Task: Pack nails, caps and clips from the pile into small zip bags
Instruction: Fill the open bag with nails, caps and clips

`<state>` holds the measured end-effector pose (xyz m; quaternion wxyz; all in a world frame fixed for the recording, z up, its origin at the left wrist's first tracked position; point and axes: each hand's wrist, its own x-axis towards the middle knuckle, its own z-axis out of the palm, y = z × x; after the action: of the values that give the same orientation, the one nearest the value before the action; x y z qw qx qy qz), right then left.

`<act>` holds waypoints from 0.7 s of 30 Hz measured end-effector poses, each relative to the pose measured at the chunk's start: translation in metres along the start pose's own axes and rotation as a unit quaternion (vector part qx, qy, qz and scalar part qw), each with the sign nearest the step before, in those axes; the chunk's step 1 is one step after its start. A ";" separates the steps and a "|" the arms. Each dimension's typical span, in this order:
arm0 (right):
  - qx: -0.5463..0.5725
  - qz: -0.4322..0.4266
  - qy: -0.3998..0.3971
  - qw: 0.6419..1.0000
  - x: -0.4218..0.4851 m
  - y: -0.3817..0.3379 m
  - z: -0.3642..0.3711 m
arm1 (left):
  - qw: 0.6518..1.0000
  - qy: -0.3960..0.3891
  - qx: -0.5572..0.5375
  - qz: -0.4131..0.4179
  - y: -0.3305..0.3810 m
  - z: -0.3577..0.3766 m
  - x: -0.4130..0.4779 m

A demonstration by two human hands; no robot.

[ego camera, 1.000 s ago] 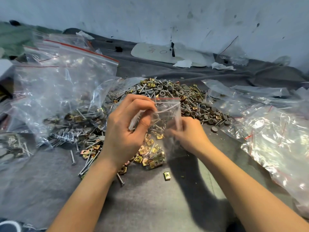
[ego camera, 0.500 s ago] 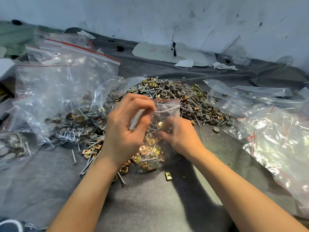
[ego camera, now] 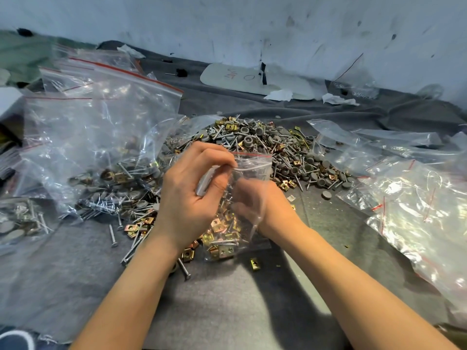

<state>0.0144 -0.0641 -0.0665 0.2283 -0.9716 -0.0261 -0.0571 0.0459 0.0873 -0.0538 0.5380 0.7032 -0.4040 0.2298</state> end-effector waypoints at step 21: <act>0.170 -0.090 0.335 0.922 -0.024 -0.043 -0.060 | 0.998 -0.039 -0.049 -0.002 0.008 0.002 0.000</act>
<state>-0.0189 -0.0533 0.0028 0.3790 -0.8360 -0.0449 -0.3942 0.0392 0.0846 -0.0495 0.5558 0.6852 -0.4345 0.1811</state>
